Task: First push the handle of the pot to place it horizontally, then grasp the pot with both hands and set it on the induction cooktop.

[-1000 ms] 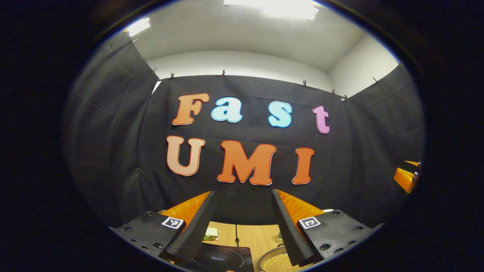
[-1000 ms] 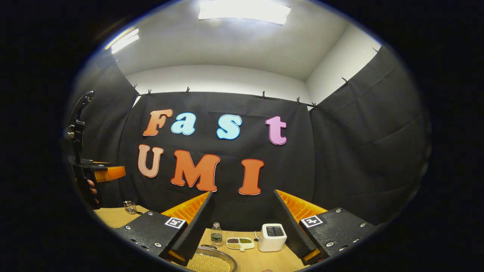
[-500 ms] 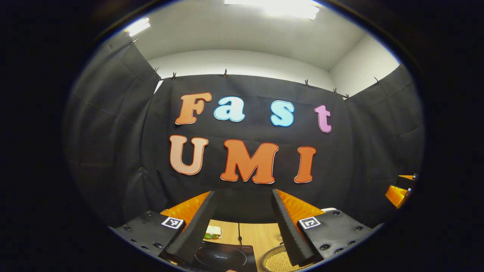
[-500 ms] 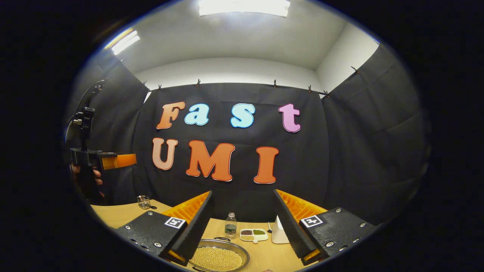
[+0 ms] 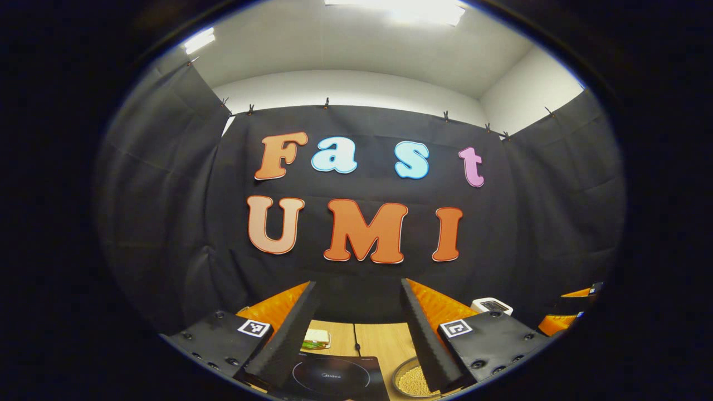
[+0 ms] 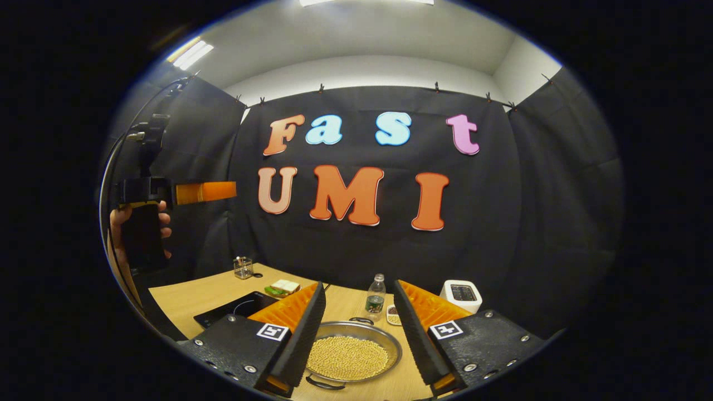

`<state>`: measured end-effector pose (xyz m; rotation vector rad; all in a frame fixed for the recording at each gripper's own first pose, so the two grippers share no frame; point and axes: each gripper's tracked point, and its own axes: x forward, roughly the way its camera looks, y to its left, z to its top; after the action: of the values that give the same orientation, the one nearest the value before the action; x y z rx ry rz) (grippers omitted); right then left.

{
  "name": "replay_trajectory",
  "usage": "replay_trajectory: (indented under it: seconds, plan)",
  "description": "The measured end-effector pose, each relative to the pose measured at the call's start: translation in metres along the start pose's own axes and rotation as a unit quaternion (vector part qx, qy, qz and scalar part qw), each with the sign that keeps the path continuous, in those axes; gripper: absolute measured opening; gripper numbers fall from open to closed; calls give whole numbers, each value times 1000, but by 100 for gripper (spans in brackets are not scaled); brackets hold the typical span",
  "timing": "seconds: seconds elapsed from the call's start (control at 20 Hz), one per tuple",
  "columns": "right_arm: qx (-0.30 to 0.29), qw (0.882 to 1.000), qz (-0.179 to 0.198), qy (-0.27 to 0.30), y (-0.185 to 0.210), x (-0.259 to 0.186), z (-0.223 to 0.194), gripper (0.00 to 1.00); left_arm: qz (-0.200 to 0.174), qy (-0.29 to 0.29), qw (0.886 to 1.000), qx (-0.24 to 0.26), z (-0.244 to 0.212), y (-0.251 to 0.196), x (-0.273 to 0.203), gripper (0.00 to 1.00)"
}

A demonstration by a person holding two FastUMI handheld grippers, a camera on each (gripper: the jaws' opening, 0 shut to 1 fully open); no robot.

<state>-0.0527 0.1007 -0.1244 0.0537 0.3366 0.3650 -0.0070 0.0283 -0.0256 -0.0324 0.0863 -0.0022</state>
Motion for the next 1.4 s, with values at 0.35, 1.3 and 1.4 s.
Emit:
replay_trajectory:
  seconds: [0.35,1.3,1.4]
  plan:
    - [58,977,105,177,55,21,-110,53,4,3,1000,3,-10,13,-1,95]
    - [105,862,205,452,130,-2,-223,0,19,31,999,3,-33,36,16,94]
    - [110,848,199,479,129,-5,-238,0,19,36,999,2,-38,37,16,93]
